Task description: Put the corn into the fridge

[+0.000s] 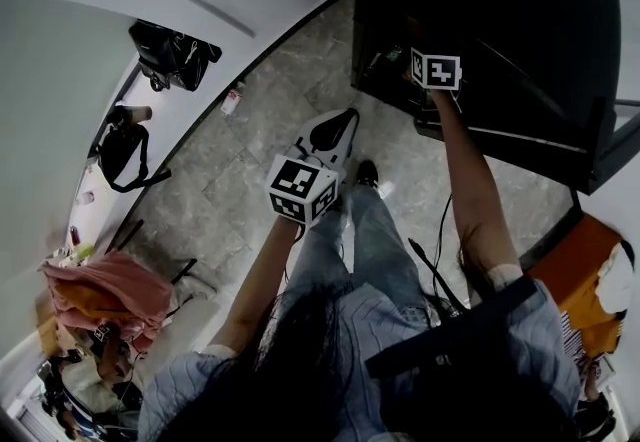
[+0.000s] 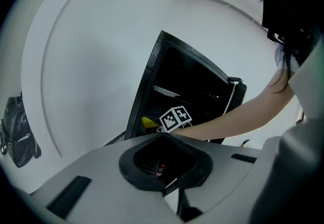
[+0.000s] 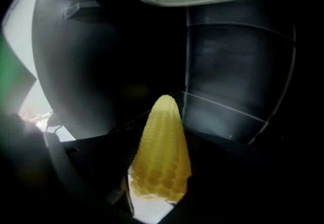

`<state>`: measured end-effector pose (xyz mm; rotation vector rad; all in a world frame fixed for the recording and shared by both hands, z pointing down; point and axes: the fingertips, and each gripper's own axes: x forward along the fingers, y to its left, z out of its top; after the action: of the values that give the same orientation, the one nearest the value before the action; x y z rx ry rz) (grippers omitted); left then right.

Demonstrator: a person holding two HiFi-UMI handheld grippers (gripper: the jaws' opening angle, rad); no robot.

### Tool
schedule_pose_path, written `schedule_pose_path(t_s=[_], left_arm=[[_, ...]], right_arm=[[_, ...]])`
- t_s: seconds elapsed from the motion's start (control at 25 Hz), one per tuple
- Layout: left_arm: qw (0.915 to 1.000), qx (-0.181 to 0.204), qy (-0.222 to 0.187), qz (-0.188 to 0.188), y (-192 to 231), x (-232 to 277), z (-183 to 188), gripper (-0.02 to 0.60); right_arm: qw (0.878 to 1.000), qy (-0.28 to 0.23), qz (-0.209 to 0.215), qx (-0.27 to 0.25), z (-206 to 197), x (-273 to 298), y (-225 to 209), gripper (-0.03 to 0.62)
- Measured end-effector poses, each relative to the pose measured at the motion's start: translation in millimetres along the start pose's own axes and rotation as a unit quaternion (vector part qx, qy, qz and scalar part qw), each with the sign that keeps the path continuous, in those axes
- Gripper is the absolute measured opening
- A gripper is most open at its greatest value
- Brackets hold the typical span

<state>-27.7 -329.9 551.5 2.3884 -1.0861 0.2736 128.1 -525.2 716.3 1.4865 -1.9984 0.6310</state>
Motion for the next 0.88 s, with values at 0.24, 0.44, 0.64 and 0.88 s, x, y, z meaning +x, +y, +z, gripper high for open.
schedule_pose_path(t_s=[0.24,0.44,0.64,0.88], left_arm=[[1.0000,0.004,0.002,0.009,5.1,-10.7,-4.4,0.006],[0.9999,0.003,-0.003,0.014,4.6,-16.6,-3.1,0.006],[0.9999,0.006,-0.009,0.012,-3.7,-22.2,-1.0,0.006],[0.9997,0.017,-0.017,0.005,-17.2,-35.8,3.6,0.006]], right_arm=[[1.000,-0.010,0.004,-0.015,7.3,-12.2,0.1,0.285],[1.000,-0.023,0.002,0.004,7.3,-32.4,-5.5,0.285],[0.998,-0.057,0.017,0.023,11.7,-58.8,-0.3,0.285],[0.992,-0.112,0.038,0.031,29.1,-104.9,16.1,0.284]])
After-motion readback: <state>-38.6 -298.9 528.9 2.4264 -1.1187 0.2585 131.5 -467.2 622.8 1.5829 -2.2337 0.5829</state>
